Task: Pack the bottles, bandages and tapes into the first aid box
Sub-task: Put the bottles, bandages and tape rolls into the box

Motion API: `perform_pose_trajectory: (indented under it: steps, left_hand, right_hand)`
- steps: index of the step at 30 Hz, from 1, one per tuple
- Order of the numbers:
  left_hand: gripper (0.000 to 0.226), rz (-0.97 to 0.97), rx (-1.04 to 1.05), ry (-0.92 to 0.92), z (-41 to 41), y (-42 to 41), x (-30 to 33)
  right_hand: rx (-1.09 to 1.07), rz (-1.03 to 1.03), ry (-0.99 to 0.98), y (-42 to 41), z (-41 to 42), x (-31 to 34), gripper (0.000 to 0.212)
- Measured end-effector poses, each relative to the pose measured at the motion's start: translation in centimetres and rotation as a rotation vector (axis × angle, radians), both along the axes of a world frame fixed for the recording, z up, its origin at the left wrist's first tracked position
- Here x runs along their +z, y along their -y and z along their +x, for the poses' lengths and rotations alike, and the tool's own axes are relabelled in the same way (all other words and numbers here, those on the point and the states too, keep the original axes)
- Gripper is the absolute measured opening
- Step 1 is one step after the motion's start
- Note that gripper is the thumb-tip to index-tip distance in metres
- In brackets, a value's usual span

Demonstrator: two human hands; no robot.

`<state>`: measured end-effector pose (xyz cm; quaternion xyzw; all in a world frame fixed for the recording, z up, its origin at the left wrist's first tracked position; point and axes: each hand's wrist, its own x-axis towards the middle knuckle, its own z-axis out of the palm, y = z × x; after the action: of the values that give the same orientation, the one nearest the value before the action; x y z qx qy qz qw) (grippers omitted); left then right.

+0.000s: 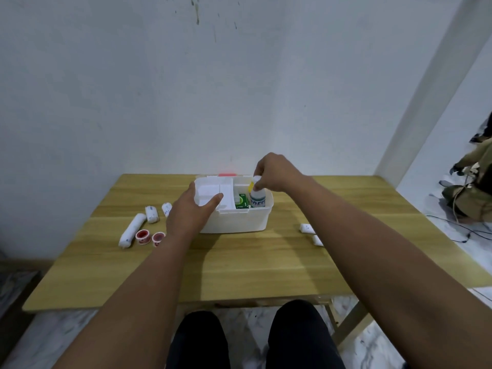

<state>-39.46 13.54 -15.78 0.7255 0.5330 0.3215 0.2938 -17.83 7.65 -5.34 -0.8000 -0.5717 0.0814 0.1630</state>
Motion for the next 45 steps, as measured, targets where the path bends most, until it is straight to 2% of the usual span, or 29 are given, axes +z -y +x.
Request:
perform_pose_trajectory:
  steps: [6,12,16,22,24,27,30,35,42,45]
  left_hand:
    - [0.105,-0.011,-0.018,-0.007,-0.2,-0.2,-0.1]
    - [0.105,-0.014,-0.020,0.000,-0.3,-0.2,0.1]
    - [0.113,-0.040,-0.045,0.007,-0.4,0.0,0.5]
    - [0.110,-0.025,-0.150,-0.026,-1.1,0.3,1.2]
    - [0.114,-0.018,-0.171,-0.029,-1.5,0.3,1.0]
    - [0.114,-0.009,-0.191,-0.018,-1.9,0.3,0.8]
    - [0.103,-0.012,-0.191,-0.003,-1.7,0.4,0.9]
    - [0.107,-0.035,-0.193,0.029,-1.7,0.4,0.7]
    - [0.098,-0.028,-0.195,0.068,-1.8,0.7,0.9]
    - [0.098,-0.031,-0.189,0.070,-1.7,0.7,1.0]
  right_hand:
    - [0.009,0.036,0.048,0.2,0.8,-3.0,0.035]
    - [0.020,0.116,-0.005,1.0,1.8,-1.5,0.047]
    - [-0.062,0.166,0.001,2.7,3.9,0.5,0.035]
    - [-0.282,-0.219,0.123,6.7,8.2,0.9,0.028]
    - [-0.345,-0.340,0.155,8.3,9.0,0.8,0.032]
    - [-0.429,-0.485,0.135,10.8,9.5,0.3,0.043]
    - [-0.458,-0.565,0.097,12.0,10.0,-1.2,0.036]
    - [-0.458,-0.522,0.172,12.2,10.0,-3.0,0.016]
    - [-0.464,-0.465,0.242,11.6,9.9,-2.8,0.023]
    - [-0.430,-0.345,0.236,9.6,9.7,-1.1,0.017]
